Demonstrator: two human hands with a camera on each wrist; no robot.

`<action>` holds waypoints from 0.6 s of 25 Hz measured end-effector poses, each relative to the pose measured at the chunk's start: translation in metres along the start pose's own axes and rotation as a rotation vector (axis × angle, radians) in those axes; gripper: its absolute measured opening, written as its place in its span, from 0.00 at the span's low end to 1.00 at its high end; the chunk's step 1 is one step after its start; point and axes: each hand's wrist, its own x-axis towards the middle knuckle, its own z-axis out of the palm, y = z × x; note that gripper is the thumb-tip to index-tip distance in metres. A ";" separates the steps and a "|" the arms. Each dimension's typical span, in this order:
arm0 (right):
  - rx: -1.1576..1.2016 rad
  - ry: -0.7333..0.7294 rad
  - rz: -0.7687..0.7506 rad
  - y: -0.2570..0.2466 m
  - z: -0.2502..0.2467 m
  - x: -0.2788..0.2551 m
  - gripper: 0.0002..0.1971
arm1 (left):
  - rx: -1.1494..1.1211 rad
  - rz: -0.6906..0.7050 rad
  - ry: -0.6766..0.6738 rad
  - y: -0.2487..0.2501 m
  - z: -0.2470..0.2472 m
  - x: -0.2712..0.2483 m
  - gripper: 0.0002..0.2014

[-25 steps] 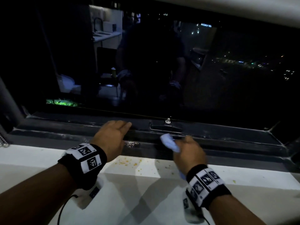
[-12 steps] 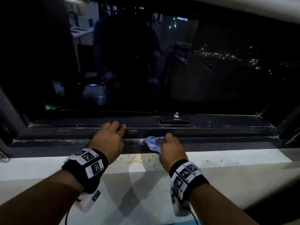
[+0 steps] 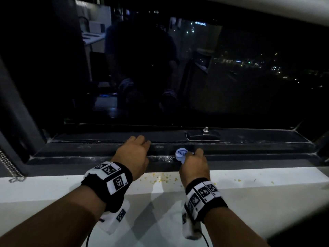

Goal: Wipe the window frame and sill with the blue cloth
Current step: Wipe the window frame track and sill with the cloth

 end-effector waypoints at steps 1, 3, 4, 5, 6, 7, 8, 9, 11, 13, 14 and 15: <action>-0.014 0.003 -0.017 -0.004 0.002 -0.002 0.16 | 0.005 0.001 -0.005 0.000 0.001 0.000 0.28; -0.006 0.007 -0.050 -0.015 0.006 -0.006 0.17 | 0.012 -0.009 -0.018 0.001 0.001 0.001 0.29; 0.003 0.004 -0.058 -0.021 0.008 -0.008 0.17 | 0.015 -0.015 -0.024 0.002 0.001 0.002 0.29; -0.001 0.001 -0.059 -0.026 0.009 -0.010 0.17 | 0.016 -0.021 -0.029 0.003 0.000 0.003 0.29; -0.015 -0.002 -0.063 -0.030 0.008 -0.012 0.18 | 0.015 -0.025 -0.031 0.004 -0.001 0.003 0.28; -0.028 -0.005 -0.084 -0.033 0.007 -0.014 0.18 | 0.009 -0.027 -0.033 0.004 -0.001 0.004 0.28; -0.048 -0.021 -0.124 -0.035 0.005 -0.015 0.19 | 0.004 -0.028 -0.034 0.003 -0.002 0.004 0.27; -0.059 -0.046 -0.195 -0.034 0.004 -0.016 0.19 | 0.000 -0.027 -0.036 0.003 -0.002 0.004 0.27; 0.003 -0.109 -0.400 -0.020 -0.001 -0.017 0.21 | -0.007 -0.013 -0.040 0.001 -0.002 0.004 0.27; 0.134 -0.089 -0.459 0.003 -0.013 -0.012 0.20 | -0.013 0.006 -0.022 -0.002 -0.001 0.002 0.28; 0.145 -0.025 -0.415 0.014 -0.018 -0.008 0.18 | -0.018 0.009 -0.014 -0.004 -0.001 0.001 0.28; 0.118 0.055 -0.344 0.023 -0.020 -0.003 0.17 | -0.027 0.007 -0.012 -0.003 -0.001 0.001 0.28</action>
